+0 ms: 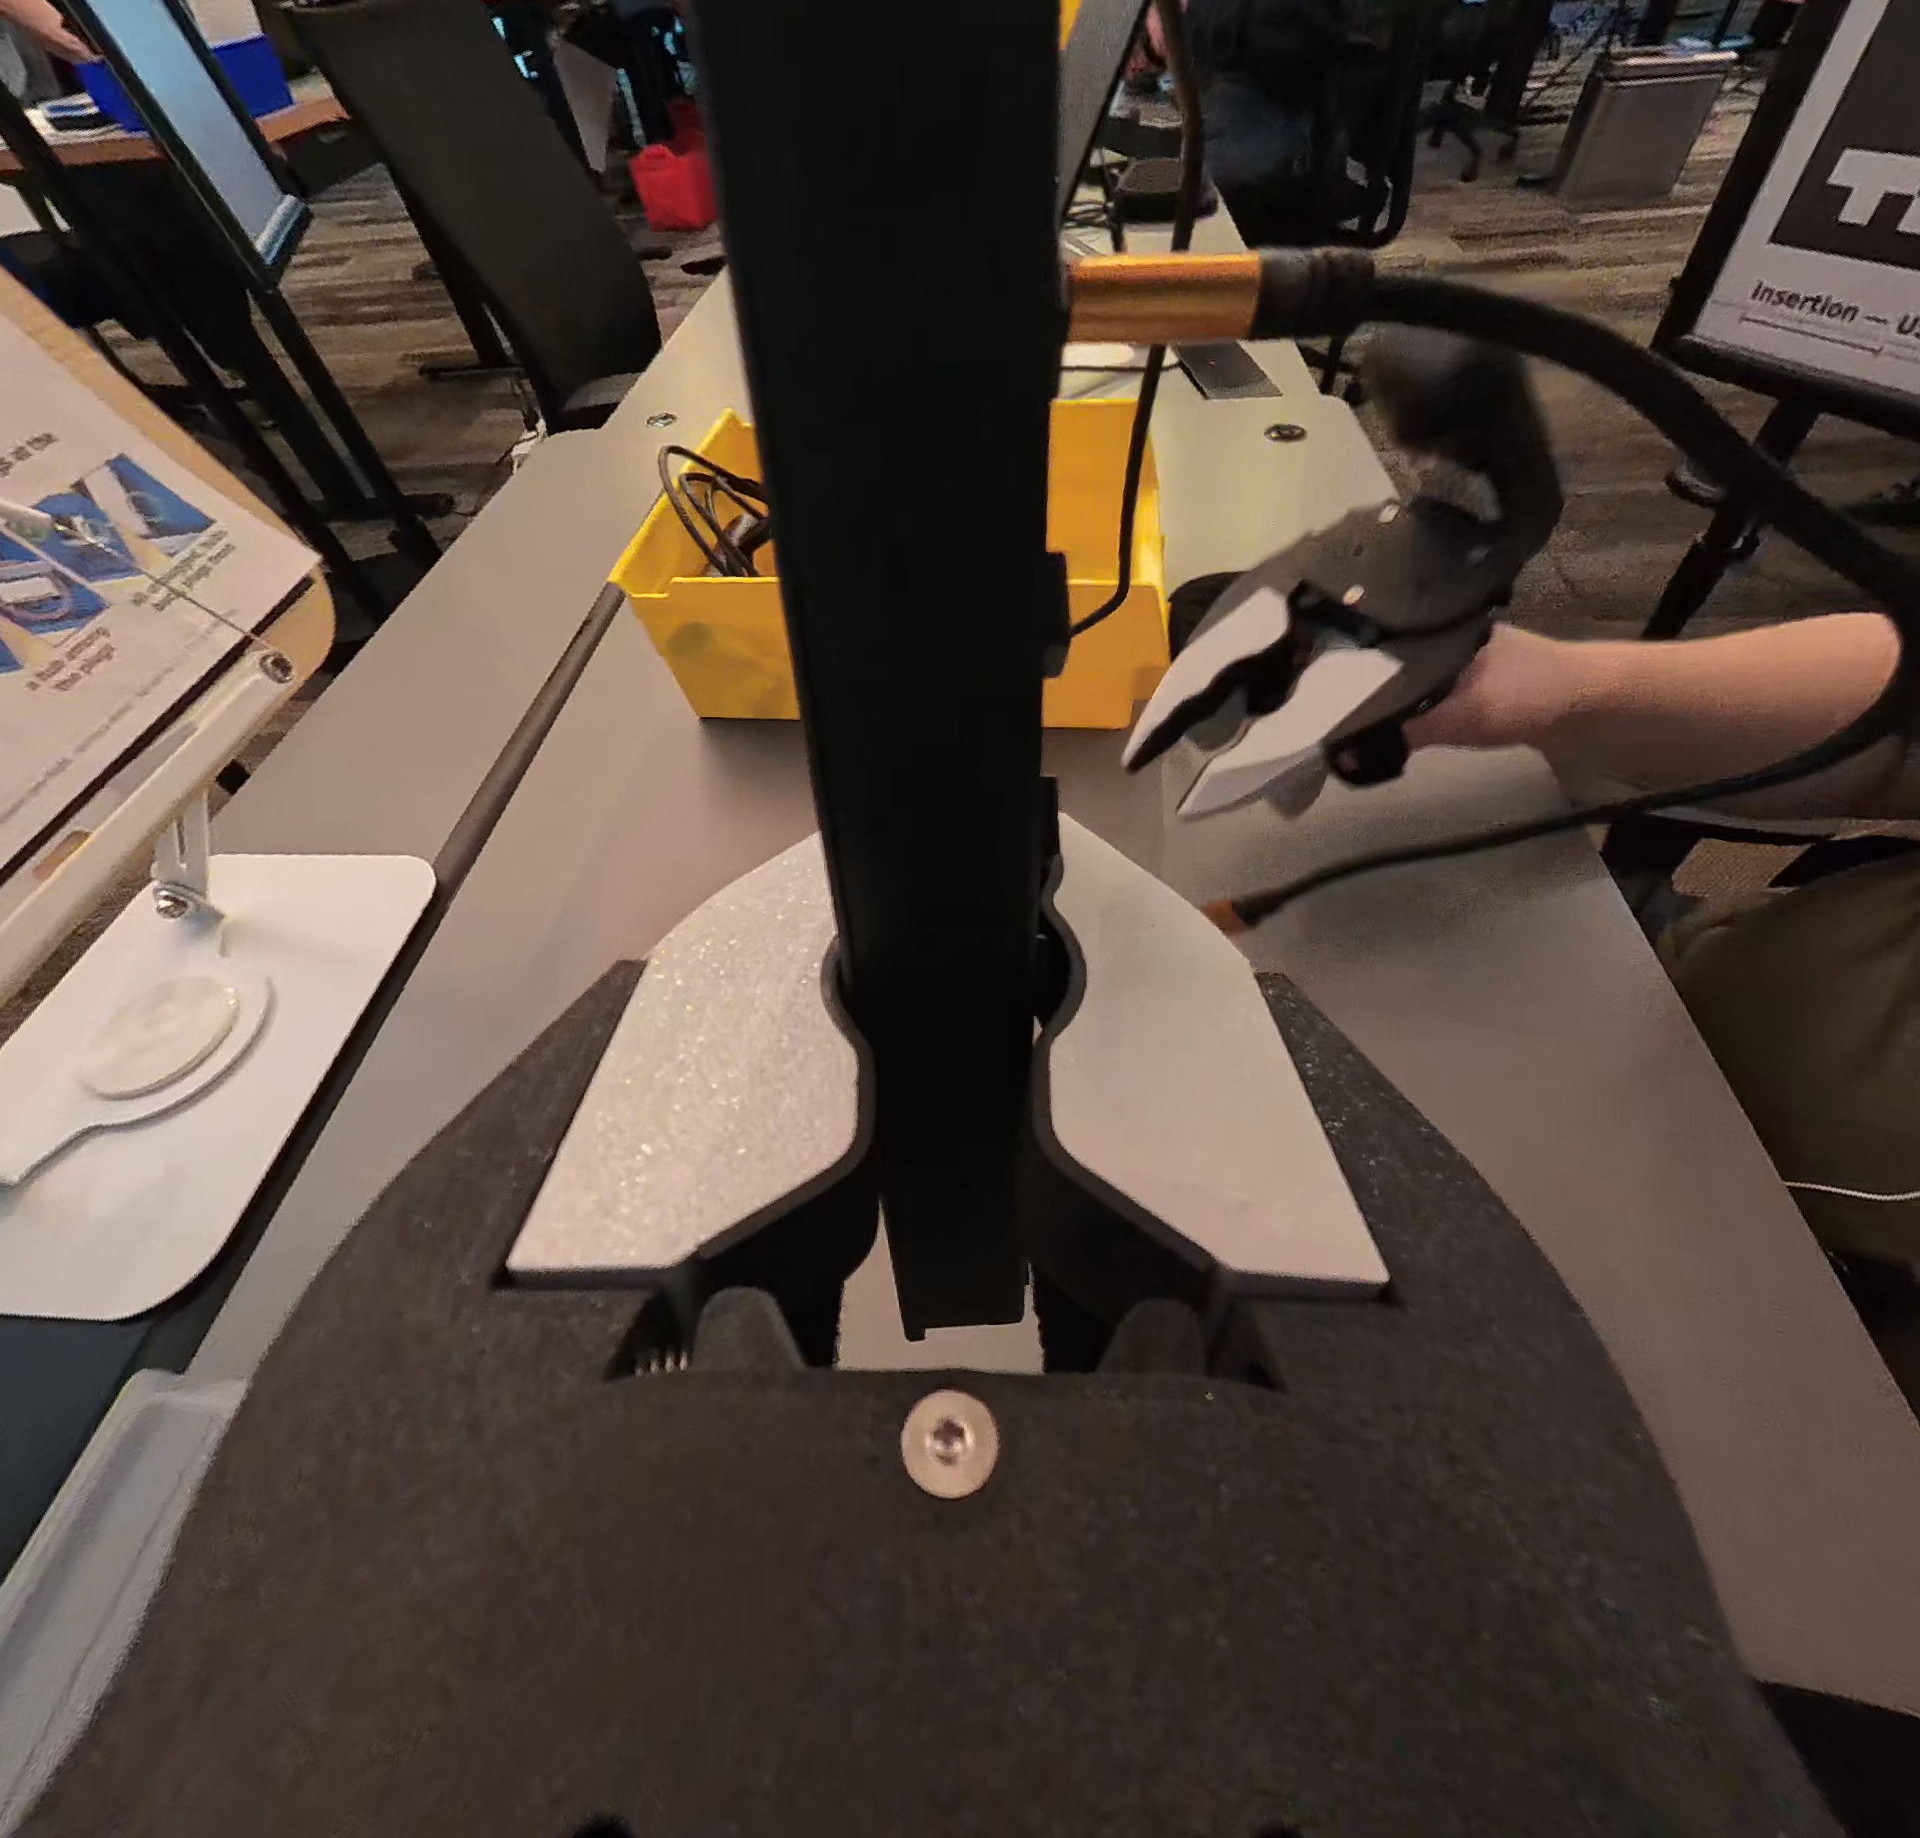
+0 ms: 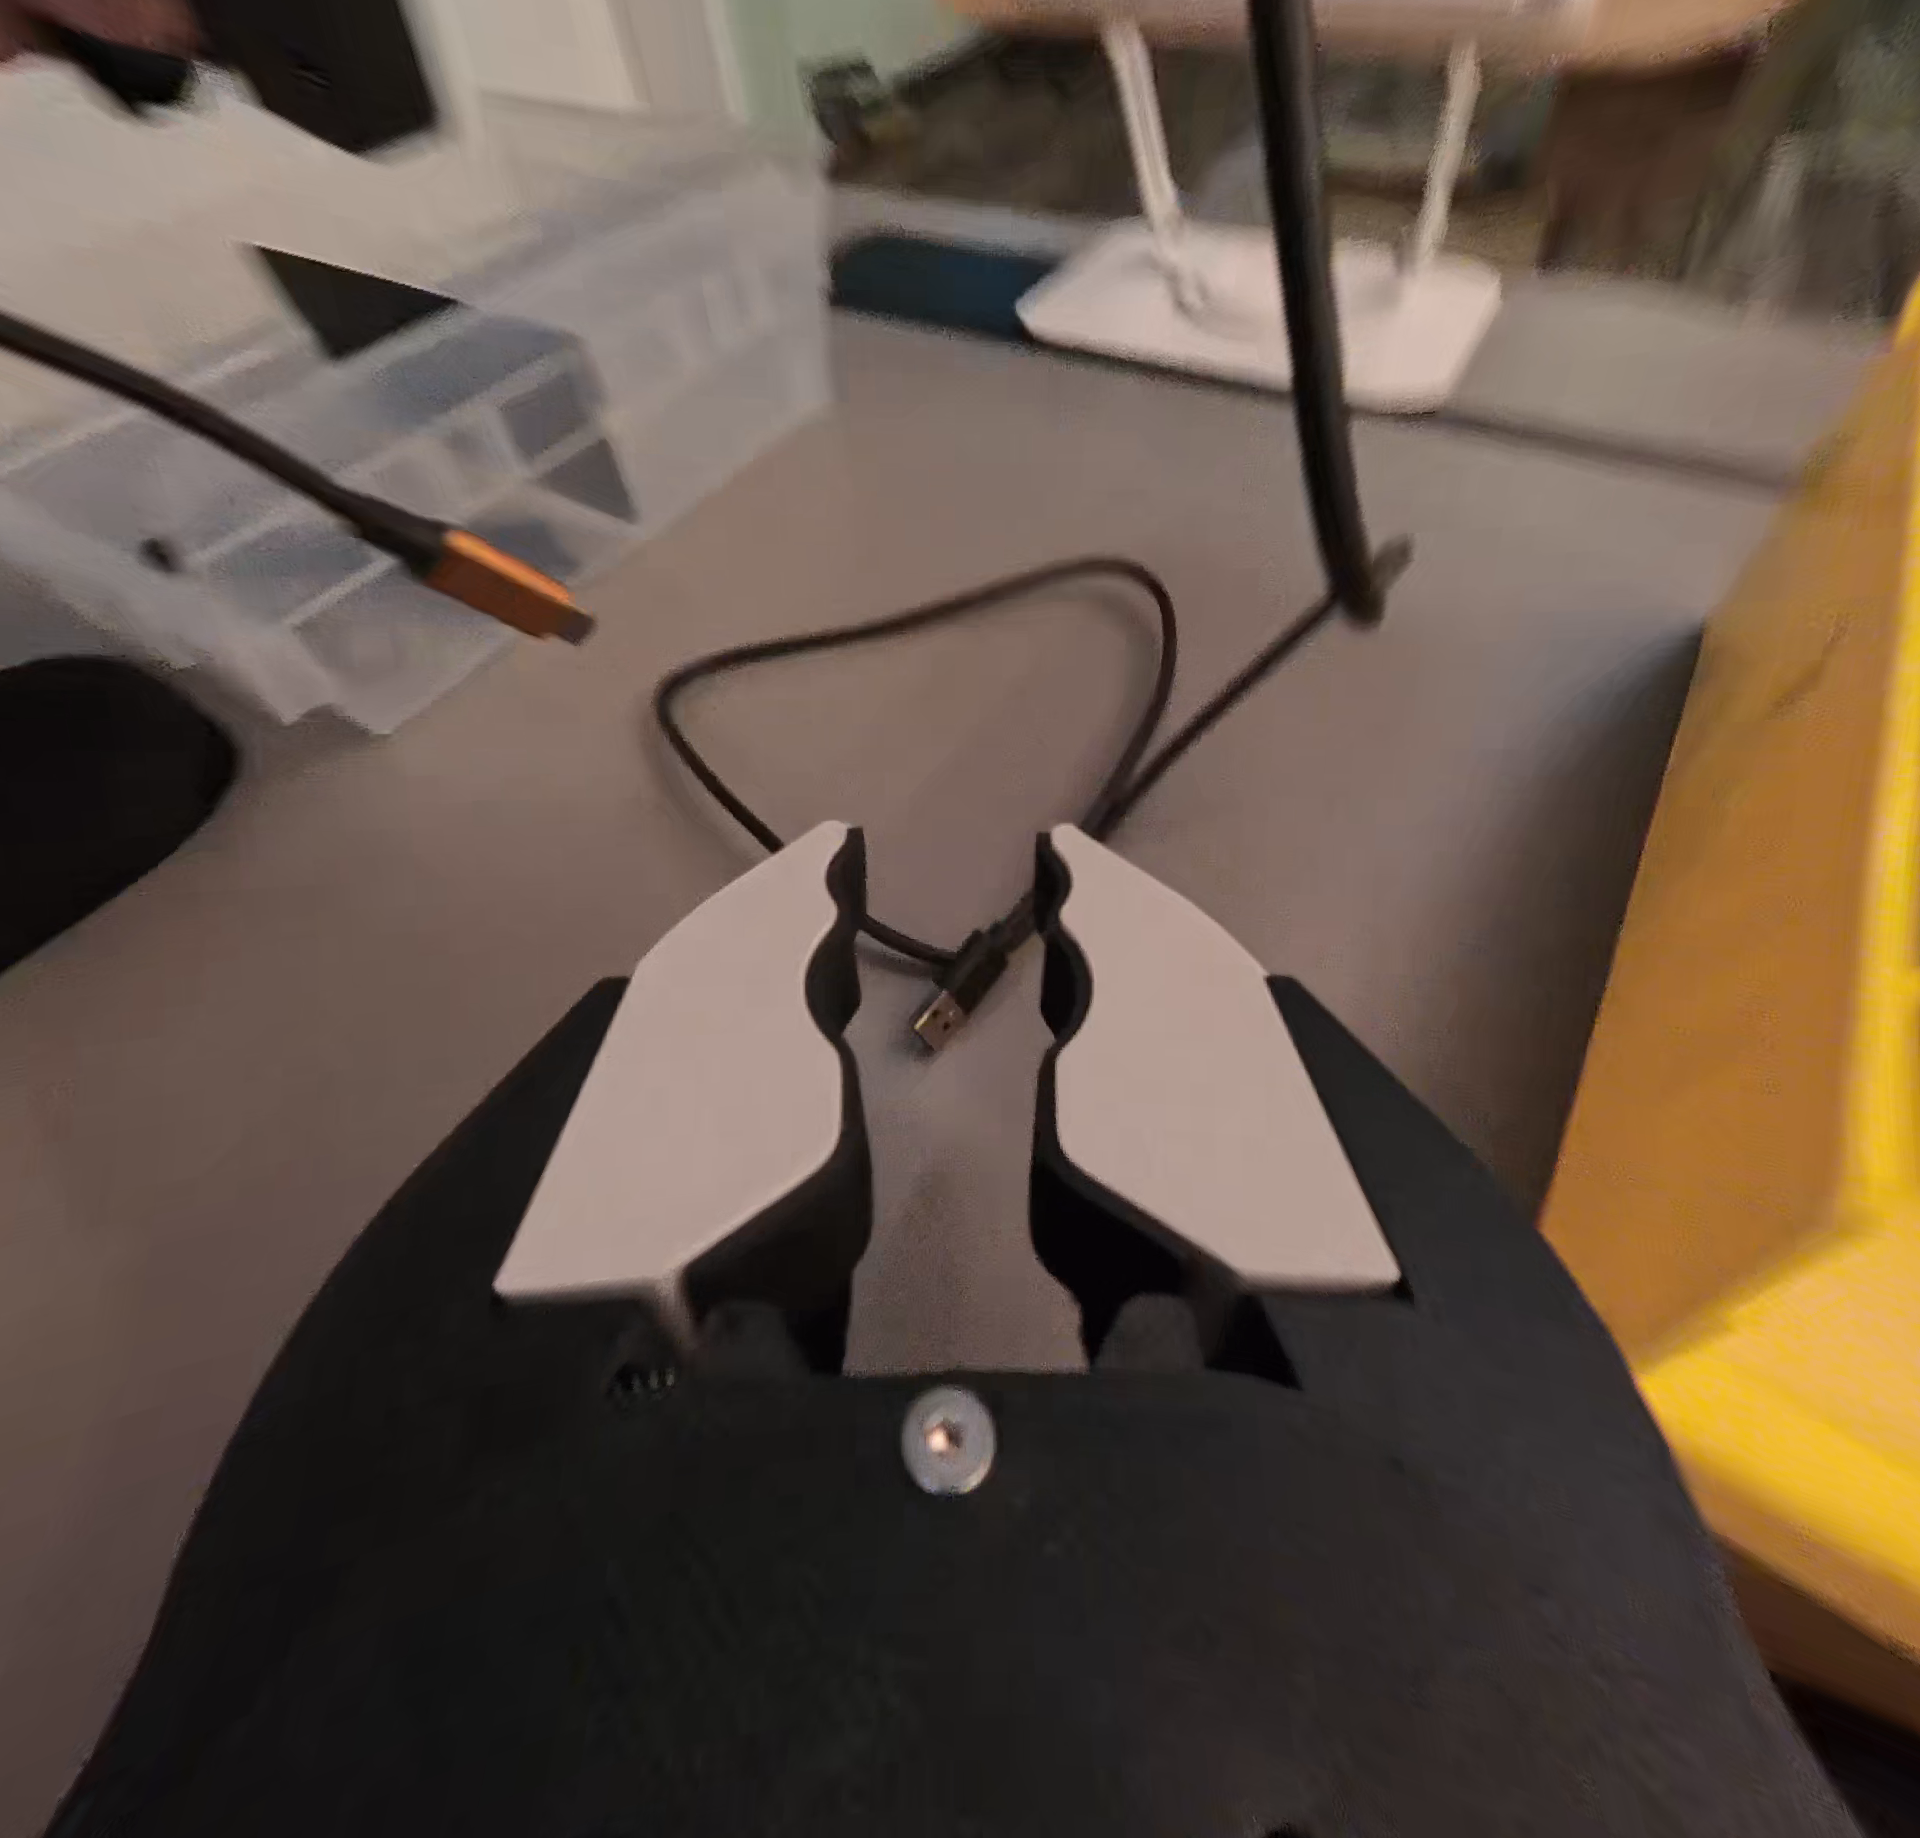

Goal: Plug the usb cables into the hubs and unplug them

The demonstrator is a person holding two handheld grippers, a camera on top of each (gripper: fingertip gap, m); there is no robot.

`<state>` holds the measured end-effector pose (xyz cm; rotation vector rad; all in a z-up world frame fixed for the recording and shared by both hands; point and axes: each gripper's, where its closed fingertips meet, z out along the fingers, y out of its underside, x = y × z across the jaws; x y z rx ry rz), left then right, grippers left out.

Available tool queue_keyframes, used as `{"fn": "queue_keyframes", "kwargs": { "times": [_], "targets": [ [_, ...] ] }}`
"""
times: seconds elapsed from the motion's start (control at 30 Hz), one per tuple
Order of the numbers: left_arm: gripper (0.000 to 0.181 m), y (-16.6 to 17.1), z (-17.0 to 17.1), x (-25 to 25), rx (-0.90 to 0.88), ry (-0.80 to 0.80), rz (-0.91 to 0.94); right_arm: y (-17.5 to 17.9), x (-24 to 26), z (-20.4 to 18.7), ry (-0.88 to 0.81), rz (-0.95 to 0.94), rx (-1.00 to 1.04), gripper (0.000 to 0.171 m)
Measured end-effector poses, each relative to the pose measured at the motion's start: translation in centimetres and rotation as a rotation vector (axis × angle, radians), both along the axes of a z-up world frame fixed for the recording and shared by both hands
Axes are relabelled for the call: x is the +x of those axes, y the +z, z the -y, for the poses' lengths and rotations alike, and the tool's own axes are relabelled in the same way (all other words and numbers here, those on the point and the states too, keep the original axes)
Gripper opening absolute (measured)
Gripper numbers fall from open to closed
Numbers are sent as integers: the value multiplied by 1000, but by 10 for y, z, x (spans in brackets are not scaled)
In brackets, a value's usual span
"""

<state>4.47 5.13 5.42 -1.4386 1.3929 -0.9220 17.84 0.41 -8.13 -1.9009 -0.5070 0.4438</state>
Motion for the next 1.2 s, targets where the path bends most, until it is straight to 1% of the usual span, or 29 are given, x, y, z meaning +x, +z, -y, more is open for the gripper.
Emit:
{"fn": "queue_keyframes", "kwargs": {
  "times": [0.03,0.07,0.1,0.17,0.27,0.33,0.4,0.57,0.67,0.73,0.8,0.93,1.03,1.1,1.17,1.2],
  "targets": [
    [25,0,-2,-1,-4,9,2,-14,-2,-7,-46,-8,-66,35],
    [25,0,-4,-1,-4,21,4,-25,-2,-13,-77,11,-111,40],
    [25,0,-5,-2,-4,30,4,-35,0,-21,-117,44,-142,42],
    [25,1,-7,-4,3,48,3,-46,-1,-32,-162,78,-169,40],
    [25,3,-9,-8,9,65,9,-62,1,-42,-199,205,-213,35],
    [25,5,-11,-13,7,71,22,-70,1,-46,-200,289,-234,23],
    [25,7,-12,-18,4,75,37,-74,-4,-44,-160,302,-277,9],
    [25,16,-14,-27,4,94,83,-75,-11,-38,-60,284,-338,6],
    [25,23,-16,-28,2,117,116,-47,-5,-34,-49,261,-264,5],
    [25,31,-16,-27,-6,130,151,-16,8,-32,-53,274,-210,5],
    [25,41,-13,-24,-24,133,192,20,28,-30,-58,327,-151,5],
    [25,61,1,-3,-31,121,252,97,102,-30,-171,479,6,5],
    [25,59,7,28,-55,138,225,133,163,-28,-237,461,52,6],
    [25,49,-1,57,-95,163,171,148,201,-34,-277,436,62,5],
    [25,46,-26,91,-116,234,115,162,233,-50,-314,430,96,5],
    [25,49,-41,109,-109,272,106,170,249,-61,-340,434,124,5]
  ]
}}
